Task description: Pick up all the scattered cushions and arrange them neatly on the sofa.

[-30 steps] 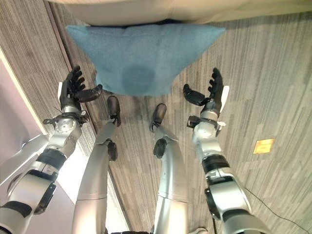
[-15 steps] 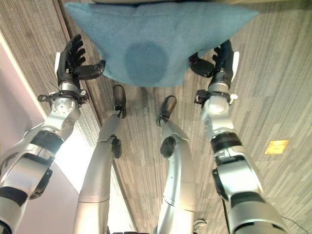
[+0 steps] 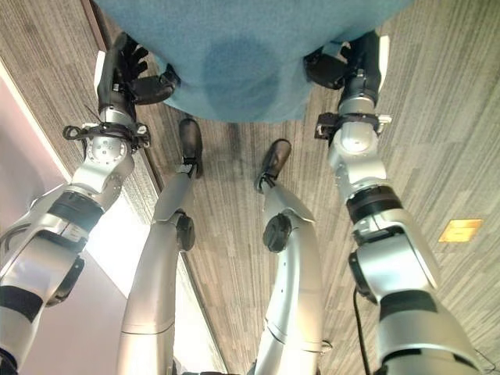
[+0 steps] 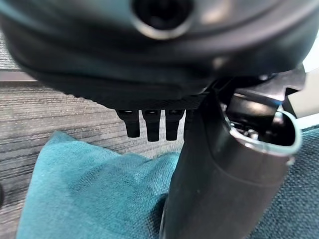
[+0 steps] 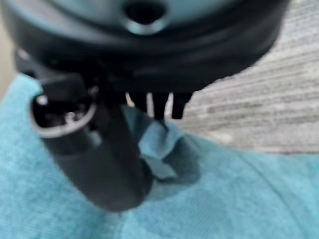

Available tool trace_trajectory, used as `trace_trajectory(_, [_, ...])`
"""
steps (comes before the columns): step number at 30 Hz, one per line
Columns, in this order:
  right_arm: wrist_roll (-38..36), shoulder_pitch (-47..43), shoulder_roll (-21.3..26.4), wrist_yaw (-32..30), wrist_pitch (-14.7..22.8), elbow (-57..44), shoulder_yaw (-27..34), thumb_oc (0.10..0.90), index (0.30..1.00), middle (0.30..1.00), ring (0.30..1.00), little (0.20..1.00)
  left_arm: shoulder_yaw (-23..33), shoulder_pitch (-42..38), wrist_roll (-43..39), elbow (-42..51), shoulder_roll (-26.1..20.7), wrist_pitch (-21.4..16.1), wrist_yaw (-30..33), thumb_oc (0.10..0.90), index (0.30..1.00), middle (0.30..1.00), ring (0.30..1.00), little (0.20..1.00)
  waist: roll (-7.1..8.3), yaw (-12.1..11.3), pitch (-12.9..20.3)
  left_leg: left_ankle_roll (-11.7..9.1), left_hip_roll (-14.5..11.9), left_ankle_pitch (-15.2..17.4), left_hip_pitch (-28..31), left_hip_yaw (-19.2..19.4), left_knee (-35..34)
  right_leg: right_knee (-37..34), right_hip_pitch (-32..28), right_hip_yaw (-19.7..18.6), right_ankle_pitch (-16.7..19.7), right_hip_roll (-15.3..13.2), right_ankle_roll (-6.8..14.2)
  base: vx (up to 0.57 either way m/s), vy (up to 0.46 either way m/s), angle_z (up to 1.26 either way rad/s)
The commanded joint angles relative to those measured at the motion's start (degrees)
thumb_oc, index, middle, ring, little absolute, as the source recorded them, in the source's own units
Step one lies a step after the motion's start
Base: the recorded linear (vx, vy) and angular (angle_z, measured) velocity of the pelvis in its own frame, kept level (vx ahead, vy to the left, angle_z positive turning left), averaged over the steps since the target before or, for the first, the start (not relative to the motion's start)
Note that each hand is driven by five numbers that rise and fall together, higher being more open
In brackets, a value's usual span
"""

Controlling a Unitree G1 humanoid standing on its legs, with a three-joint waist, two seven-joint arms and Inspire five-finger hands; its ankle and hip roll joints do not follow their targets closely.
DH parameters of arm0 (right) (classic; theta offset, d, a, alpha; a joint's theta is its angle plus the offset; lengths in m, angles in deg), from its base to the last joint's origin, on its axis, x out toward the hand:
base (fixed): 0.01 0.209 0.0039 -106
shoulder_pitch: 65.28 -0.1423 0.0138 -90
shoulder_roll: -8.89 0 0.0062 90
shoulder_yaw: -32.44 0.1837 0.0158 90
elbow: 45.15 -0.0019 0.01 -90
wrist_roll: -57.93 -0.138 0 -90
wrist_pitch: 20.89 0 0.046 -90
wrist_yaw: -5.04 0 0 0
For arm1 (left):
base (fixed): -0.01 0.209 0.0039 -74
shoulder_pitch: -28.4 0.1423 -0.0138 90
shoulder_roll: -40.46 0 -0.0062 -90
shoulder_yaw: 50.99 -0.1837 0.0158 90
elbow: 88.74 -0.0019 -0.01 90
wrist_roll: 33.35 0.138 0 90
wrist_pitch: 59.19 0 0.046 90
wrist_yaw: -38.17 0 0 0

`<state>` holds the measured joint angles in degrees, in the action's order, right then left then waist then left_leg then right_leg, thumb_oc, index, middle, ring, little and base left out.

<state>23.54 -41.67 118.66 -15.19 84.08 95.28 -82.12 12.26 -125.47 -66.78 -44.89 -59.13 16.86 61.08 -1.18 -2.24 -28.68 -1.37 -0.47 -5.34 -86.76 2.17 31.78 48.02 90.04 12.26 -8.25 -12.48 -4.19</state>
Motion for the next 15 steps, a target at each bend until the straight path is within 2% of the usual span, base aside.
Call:
trace_trajectory(1, [4.03, -1.67, -5.5, 1.41, 2.52, -8.07, -8.18, 0.8, 0.9, 0.9, 0.9, 0.9, 1.17, 3.16, 2.08, 0.11, 1.67, -3.53, 1.47, 0.8, 0.9, 0.9, 0.9, 0.9, -1.67, 1.04, 5.37, -0.92, -0.46, 6.37, -3.1, -4.38, 5.24, -2.23, -1.24, -4.75, 0.08, 0.53, 10.4, 0.0, 0.0, 0.0])
trace_trajectory(7, [6.08, -2.32, -5.87, 2.93, 2.32, -8.68, -10.63, 0.8, 0.9, 0.9, 0.9, 0.9, -0.88, 3.55, -1.47, 5.04, 0.24, -4.98, -3.01, 0.8, 0.9, 0.9, 0.9, 0.9, -1.63, 1.42, 5.21, -1.03, -0.55, 6.51, -3.13, -4.46, 4.99, -2.36, -1.28, -4.56, 0.21, 0.72, 10.44, 0.0, 0.0, 0.0])
trace_trajectory(11, [7.69, -1.97, -4.49, 4.83, 2.15, -9.66, -11.74, 0.8, 0.9, 0.9, 0.9, 0.9, -4.32, 4.15, 1.45, 8.57, -3.6, -4.4, -6.31, 0.8, 0.9, 0.9, 0.9, 0.9, -1.59, 1.36, 5.66, -1.18, -0.44, 6.35, -3.15, -4.55, 4.69, -2.65, -1.46, -4.48, 0.33, 1.03, 10.42, 0.0, 0.0, 0.0])
trace_trajectory(15, [8.56, -1.59, -3.19, 5.21, 2.27, -10.77, -11.79, 0.8, 0.9, 0.9, 0.9, 0.9, -5.11, 4.44, 3.12, 10.95, -6.08, -4.73, -6.84, 0.8, 0.9, 0.9, 0.9, 0.9, -1.67, 1.34, 5.92, -1.18, -0.34, 6.38, -3.17, -4.51, 4.31, -3.02, -1.44, -4.49, 0.43, 1.05, 10.56, 0.0, 0.0, 0.0])
